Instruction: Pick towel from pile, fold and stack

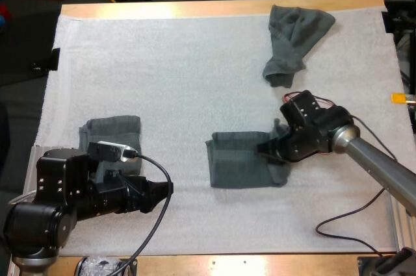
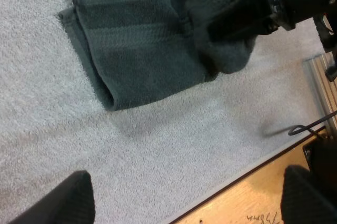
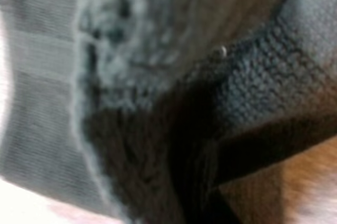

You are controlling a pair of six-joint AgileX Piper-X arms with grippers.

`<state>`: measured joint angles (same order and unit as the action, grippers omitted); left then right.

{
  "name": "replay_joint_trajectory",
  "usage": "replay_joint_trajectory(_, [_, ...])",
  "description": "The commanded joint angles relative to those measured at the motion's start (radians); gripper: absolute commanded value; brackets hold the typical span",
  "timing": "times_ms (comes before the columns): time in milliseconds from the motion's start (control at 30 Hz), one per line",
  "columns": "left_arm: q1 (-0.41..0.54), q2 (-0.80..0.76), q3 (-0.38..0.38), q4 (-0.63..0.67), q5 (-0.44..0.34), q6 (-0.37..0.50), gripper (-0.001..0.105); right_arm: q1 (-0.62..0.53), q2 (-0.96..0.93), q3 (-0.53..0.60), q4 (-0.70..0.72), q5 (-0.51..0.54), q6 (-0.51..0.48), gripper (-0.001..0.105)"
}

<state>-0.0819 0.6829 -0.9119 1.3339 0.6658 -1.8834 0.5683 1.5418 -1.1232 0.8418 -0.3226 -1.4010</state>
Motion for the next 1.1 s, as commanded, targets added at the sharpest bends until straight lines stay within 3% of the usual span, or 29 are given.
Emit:
replay_joint_trajectory(0, [0.001, -0.001, -0.008, 0.002, 0.003, 0.004, 0.07, 0.013, -0.004, -0.006, -0.022, -0.039, 0.027, 0.001])
replay_joint_trajectory(300, [0.001, -0.001, -0.008, 0.002, 0.003, 0.004, 0.07, 0.065, -0.004, -0.006, -0.13, -0.052, 0.103, 0.001])
replay_joint_trajectory(1067, [0.001, -0.001, -0.008, 0.0, 0.003, 0.004, 0.07, 0.097, 0.12, -0.006, -0.202, -0.154, 0.122, 0.001])
